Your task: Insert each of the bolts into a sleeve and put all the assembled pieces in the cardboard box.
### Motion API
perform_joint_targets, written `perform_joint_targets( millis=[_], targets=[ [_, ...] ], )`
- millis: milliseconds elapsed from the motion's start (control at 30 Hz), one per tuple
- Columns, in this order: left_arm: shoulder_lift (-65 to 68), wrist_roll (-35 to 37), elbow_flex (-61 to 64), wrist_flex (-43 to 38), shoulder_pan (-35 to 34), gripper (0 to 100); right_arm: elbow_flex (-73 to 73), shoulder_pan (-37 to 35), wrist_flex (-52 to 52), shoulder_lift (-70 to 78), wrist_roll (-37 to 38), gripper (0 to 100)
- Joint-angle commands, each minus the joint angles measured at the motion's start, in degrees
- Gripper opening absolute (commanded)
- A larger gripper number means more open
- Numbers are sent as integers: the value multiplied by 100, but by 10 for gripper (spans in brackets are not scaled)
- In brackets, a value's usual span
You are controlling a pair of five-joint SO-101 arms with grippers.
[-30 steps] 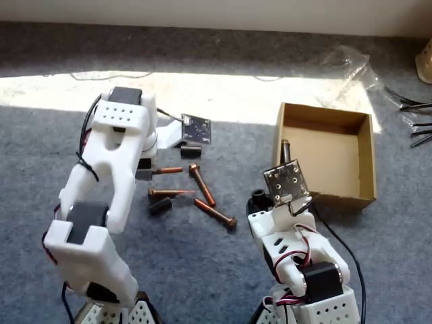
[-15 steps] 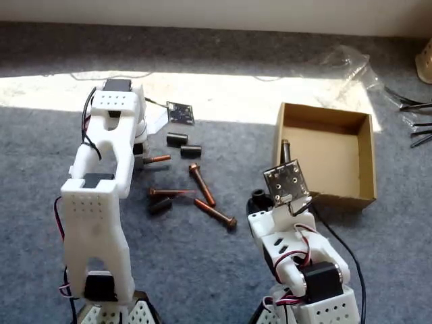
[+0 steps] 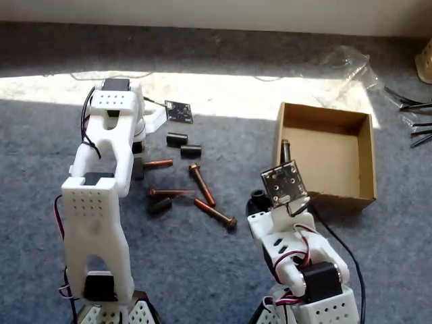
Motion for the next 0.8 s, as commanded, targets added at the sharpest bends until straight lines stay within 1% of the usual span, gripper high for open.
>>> perform_joint_targets(
  millis=[0,133,300,367,533,700,767],
  targets=[
    [-163,-167,-444,70,-84,171,31,75,-365,-57,114,4],
    [-163,791,-963,70,-57,171,57,75,-382,-57,114,4],
    [-154,1705,-1534,70,-48,171,57,75,-382,-57,114,4],
    [-163,2286,-1666,79,-40,171,57,75,-382,-57,114,4],
    [-163,4343,-1938,571,40,171,57,75,-374,-57,114,4],
    [-163,7103,-2000,571,57,171,57,75,-374,-57,114,4],
    [-163,7982,-2000,571,57,171,57,75,-374,-57,114,4]
  ],
)
